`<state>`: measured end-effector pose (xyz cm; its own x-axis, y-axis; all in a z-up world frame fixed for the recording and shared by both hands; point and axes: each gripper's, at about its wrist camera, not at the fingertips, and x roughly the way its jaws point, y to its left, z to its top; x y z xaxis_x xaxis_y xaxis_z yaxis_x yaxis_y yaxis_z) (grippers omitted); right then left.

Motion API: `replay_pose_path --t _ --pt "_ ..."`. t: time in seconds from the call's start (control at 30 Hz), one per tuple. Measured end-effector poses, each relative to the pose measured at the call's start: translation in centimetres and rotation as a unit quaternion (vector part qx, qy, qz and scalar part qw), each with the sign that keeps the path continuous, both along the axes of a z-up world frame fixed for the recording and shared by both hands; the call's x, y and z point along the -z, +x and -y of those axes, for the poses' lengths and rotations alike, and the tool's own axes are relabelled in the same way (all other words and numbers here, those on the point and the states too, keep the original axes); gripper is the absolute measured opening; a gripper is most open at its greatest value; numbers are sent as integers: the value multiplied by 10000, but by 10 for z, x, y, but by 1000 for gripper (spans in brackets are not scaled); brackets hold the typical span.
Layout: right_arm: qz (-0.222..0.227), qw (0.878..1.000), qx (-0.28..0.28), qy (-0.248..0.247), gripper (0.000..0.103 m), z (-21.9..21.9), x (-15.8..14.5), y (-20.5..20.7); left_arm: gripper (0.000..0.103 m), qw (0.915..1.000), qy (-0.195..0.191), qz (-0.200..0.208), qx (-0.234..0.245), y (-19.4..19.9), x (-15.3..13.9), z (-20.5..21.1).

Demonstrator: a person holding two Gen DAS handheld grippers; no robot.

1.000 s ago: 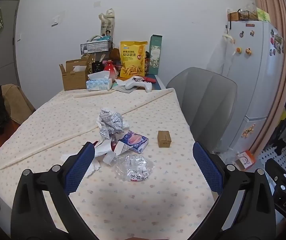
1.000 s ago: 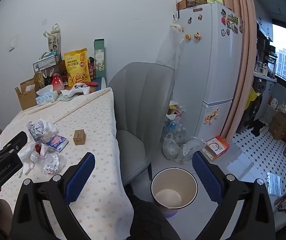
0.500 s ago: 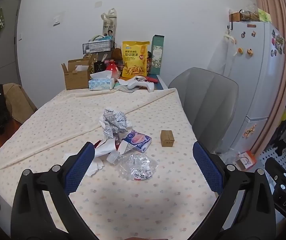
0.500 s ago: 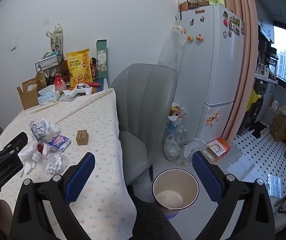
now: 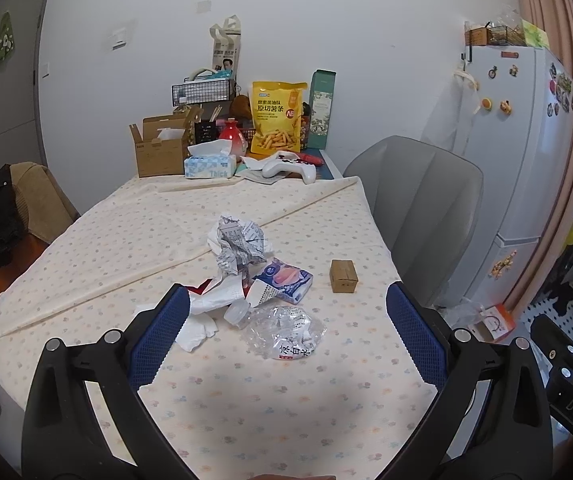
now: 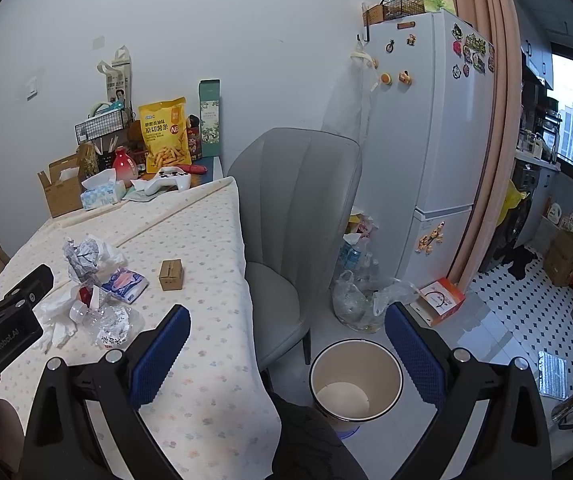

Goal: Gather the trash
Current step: 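Move both tools toward the pile of trash on the table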

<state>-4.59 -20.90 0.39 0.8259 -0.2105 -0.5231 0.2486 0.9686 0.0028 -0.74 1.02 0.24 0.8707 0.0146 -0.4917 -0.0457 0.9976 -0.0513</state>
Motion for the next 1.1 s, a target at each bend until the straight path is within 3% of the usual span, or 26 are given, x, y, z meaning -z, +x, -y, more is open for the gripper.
replay_pose_path --t 1.1 --pt "8 9999 -88 63 96 -9 2 4 98 9999 -72 -33 -92 -4 4 -14"
